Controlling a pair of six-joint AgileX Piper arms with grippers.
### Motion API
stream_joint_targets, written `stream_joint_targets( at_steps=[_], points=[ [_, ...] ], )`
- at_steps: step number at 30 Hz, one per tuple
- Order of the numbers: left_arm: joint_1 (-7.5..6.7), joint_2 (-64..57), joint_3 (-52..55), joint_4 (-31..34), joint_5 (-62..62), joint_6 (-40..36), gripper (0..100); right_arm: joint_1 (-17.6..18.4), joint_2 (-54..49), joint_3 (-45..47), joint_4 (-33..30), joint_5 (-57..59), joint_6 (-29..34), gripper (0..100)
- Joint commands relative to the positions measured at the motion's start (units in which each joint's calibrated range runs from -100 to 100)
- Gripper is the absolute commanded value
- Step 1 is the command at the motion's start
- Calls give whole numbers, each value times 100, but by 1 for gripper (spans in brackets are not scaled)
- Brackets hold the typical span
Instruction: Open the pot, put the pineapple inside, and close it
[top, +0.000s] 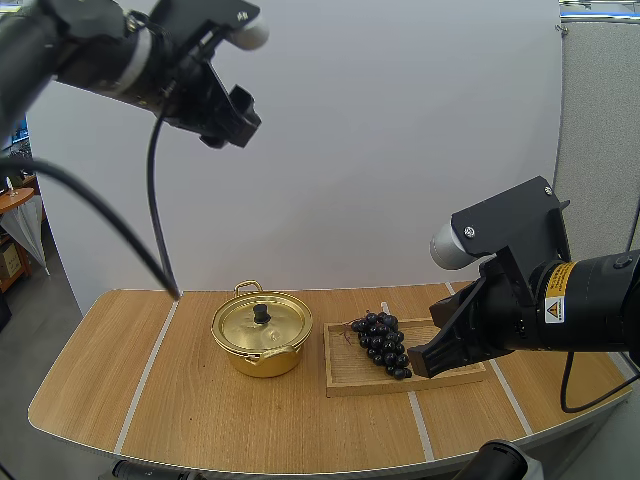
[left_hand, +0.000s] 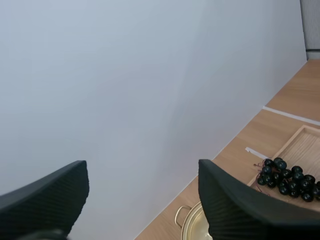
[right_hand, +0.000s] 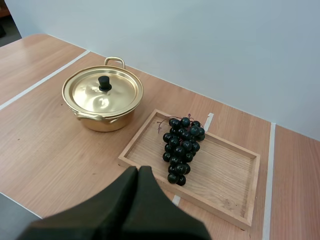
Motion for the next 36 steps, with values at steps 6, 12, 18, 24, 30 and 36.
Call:
stream_joint_targets(
  at_steps=[6, 12, 18, 24, 30, 36],
  points=[
    [3, -1427, -29, -149, 1258, -358, 100, -18, -52, 16, -53, 0, -8, 0],
    [3, -1907, -29, -149, 1258, -435, 78, -114, -51, 3, -53, 0, -8, 0],
    [3, -2410, -29, -149, 1258, -620, 0, -524, -51, -212, -53, -98, -8, 0],
    [3, -3052, 200, -116, 1258, -1050, 0, -912, -64, -698, -135, -215, 44, 0],
    [3, -3878, 1185, 16, 1128, -1256, 0, -1243, -584, -1107, -324, -919, 299, 0],
    [3, -4584, 1990, 108, -111, -1802, 0, -1491, -919, -1283, -379, -1630, 372, 0]
  ],
)
